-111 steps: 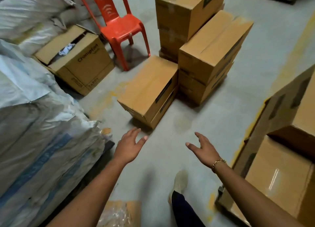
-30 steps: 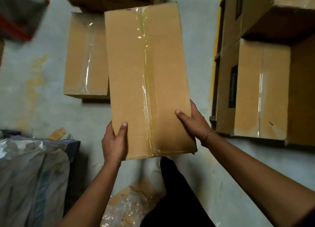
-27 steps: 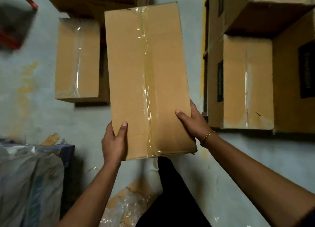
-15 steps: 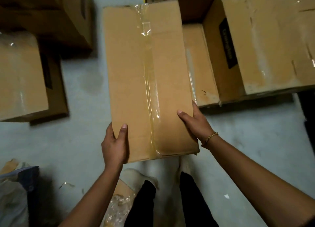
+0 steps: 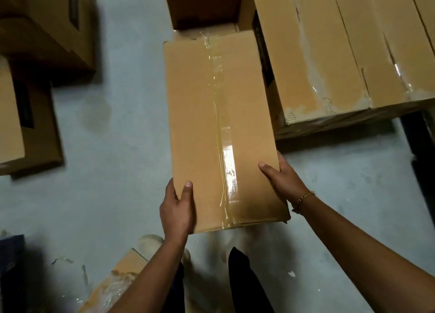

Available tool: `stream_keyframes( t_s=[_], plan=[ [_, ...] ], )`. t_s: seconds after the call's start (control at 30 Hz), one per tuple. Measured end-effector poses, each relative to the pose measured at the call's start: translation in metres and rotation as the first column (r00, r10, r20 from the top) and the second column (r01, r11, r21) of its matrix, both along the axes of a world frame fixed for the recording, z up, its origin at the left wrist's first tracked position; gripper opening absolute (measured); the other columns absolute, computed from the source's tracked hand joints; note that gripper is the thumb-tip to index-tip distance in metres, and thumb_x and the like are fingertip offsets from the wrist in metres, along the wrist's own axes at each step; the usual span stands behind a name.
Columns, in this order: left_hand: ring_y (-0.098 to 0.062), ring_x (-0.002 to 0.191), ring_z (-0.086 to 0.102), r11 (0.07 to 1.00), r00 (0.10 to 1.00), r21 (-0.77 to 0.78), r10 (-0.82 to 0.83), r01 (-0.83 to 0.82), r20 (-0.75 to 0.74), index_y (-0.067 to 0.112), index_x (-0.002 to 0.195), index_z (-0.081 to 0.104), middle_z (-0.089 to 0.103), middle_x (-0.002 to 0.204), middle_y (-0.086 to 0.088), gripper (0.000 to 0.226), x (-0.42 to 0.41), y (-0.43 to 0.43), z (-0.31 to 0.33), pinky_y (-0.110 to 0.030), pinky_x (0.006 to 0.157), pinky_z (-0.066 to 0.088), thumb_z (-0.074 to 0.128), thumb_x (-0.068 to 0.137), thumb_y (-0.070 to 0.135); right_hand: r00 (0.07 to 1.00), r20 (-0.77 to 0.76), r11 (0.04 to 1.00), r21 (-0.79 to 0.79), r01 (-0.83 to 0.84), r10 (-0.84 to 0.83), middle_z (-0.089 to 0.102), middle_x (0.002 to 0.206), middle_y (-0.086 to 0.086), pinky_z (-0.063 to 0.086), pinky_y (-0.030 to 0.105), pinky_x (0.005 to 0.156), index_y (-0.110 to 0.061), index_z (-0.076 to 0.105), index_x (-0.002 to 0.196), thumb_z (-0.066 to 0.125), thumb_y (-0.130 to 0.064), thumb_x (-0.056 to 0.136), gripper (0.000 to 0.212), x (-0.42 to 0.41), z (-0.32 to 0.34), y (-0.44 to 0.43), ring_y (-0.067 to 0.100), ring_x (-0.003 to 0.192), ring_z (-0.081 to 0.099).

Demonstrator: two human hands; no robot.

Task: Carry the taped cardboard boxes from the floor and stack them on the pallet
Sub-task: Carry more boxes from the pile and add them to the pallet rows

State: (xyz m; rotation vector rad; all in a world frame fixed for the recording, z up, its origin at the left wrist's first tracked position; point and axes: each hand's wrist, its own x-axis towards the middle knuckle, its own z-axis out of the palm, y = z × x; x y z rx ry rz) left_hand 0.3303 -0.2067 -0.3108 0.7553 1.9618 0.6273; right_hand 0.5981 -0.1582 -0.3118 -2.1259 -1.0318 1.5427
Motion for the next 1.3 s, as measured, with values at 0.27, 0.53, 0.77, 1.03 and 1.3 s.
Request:
stream_keyframes(
  t_s=[0.27,0.53,0.77,1.03,1.3],
  plan=[
    [-0.019,0.114,0.059,0.999,0.999,-0.028,-0.033,0.033,-0.014,0.028,0.147,0.049,0.064,0.129,0.006,0.045,0.063,0.008,-0.025,-0.031,0.094,0.041,0.051,0.104,0.041,1.0,0.014,0.999,0.039,0.02,-0.021,0.059,0.137,-0.007,0.047,0.042,0.104,-0.038,0.039,0.15,0.056,-0.044,0.099,0.054,0.059,-0.033,0.009,0.019,0.122,0.058],
    [-0.028,0.127,0.056,0.981,0.979,-0.064,-0.186,0.18,-0.085,0.029,0.153,0.04,0.059,0.142,0.002,0.049,0.07,0.02,-0.039,-0.036,0.098,0.043,0.048,0.105,0.04,0.997,0.028,0.996,0.054,-0.076,0.075,0.061,0.132,-0.005,0.048,0.036,0.097,-0.031,0.039,0.15,0.061,-0.043,0.097,0.06,0.08,-0.045,0.018,0.019,0.117,0.059],
    [-0.025,0.139,0.047,0.892,0.894,-0.127,-0.444,0.434,-0.059,0.043,0.158,0.002,0.039,0.16,0.008,0.119,0.06,0.017,-0.027,-0.047,0.107,0.046,0.077,0.071,0.073,0.971,0.011,0.971,0.011,-0.239,0.239,0.052,0.144,-0.005,0.052,0.046,0.102,-0.033,0.027,0.154,0.068,-0.067,0.07,0.099,0.099,-0.036,-0.004,0.021,0.123,0.055],
    [-0.024,0.147,0.036,0.757,0.741,-0.214,-0.651,0.618,-0.164,0.041,0.152,-0.029,0.012,0.17,0.01,0.153,0.052,-0.013,-0.022,-0.051,0.105,0.049,0.085,0.055,0.073,0.832,0.131,0.84,-0.009,-0.542,0.539,0.038,0.158,-0.002,0.051,0.052,0.103,-0.04,-0.004,0.157,0.084,-0.08,0.045,0.148,0.116,-0.037,-0.027,0.026,0.136,0.048],
    [-0.033,0.128,0.056,0.721,0.678,-0.217,-0.693,0.658,-0.245,0.033,0.153,-0.031,0.026,0.166,-0.003,0.142,0.059,-0.028,-0.03,-0.047,0.088,0.054,0.085,0.072,0.052,0.607,0.524,0.719,-0.016,-0.695,0.598,0.025,0.165,0.011,0.043,0.056,0.108,-0.014,0.01,0.16,0.078,-0.07,0.06,0.134,0.123,-0.049,-0.047,0.034,0.146,0.035]
  ],
)
